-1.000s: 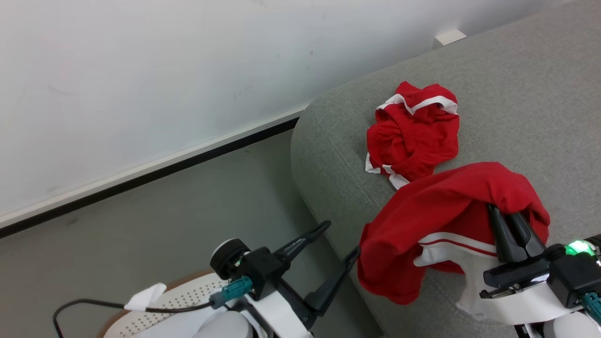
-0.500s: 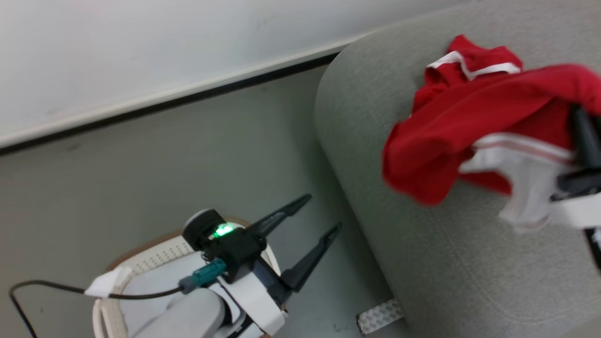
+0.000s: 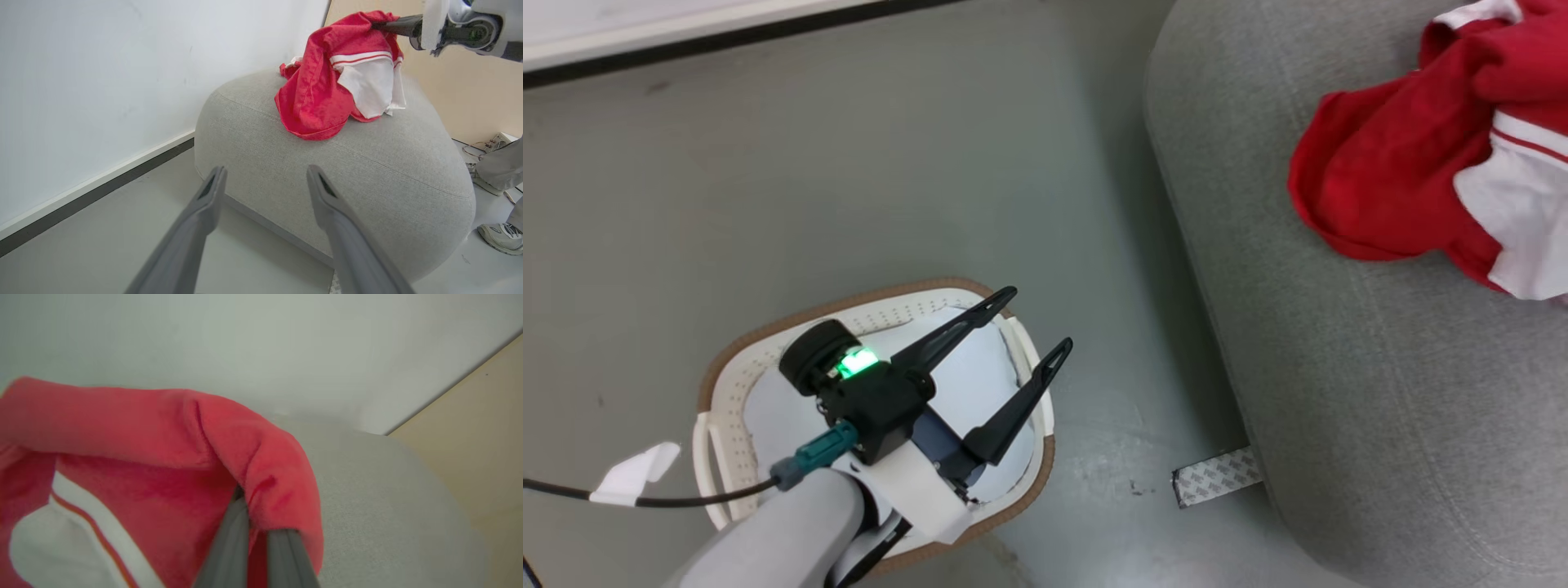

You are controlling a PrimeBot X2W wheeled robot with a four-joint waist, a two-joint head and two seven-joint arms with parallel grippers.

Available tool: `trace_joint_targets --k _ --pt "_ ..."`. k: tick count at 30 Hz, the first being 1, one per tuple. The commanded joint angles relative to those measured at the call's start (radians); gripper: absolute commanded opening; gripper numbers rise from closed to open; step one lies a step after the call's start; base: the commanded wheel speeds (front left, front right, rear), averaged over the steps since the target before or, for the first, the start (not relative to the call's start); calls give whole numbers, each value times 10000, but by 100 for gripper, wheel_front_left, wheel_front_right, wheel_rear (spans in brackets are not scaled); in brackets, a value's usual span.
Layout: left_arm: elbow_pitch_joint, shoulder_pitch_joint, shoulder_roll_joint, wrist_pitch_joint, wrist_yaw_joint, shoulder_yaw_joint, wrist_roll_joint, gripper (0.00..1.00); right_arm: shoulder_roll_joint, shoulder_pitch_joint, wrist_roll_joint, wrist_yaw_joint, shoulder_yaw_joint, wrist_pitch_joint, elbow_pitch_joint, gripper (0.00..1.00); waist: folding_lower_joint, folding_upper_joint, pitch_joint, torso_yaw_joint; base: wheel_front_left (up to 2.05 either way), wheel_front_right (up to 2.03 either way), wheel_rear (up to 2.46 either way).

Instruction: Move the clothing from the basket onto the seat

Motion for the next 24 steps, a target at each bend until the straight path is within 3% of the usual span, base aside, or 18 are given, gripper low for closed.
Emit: trace_joint_targets --k 1,5,8,9,10,11,15,24 --pt "-55 -123 48 -36 -20 42 -29 100 -117 -196 -56 -26 -227 424 470 0 -4 0 165 174 0 0 0" --pt "-12 -106 52 -57 -23 96 -117 100 -326 -280 -251 -26 -186 1458 1709 0 -4 0 147 207 0 0 0" --pt "128 -67 -21 -76 -30 99 -190 100 -345 -429 -271 -26 -140 1570 2252 0 -4 0 1 216 0 0 0" --pt "157 -52 -47 -80 -28 108 -213 100 -349 -419 -304 -26 -111 1539 2307 26 -4 0 -58 210 0 0 0" --pt "191 -24 -72 -70 -22 108 -229 100 -341 -420 -324 -26 -90 1483 2355 76 -4 0 -117 202 0 0 0" --pt "233 14 -104 -68 -11 109 -230 100 -306 -423 -309 -26 -49 1438 2384 100 -4 0 -193 190 0 0 0" --pt "461 159 -281 -81 37 121 -270 100 -191 -207 37 -26 186 1536 2556 100 -4 0 -693 180 0 0 0" --pt "883 779 -1004 -78 113 626 -429 100 -1001 827 904 -26 1394 1620 1629 100 -4 0 -2397 468 0 0 0"
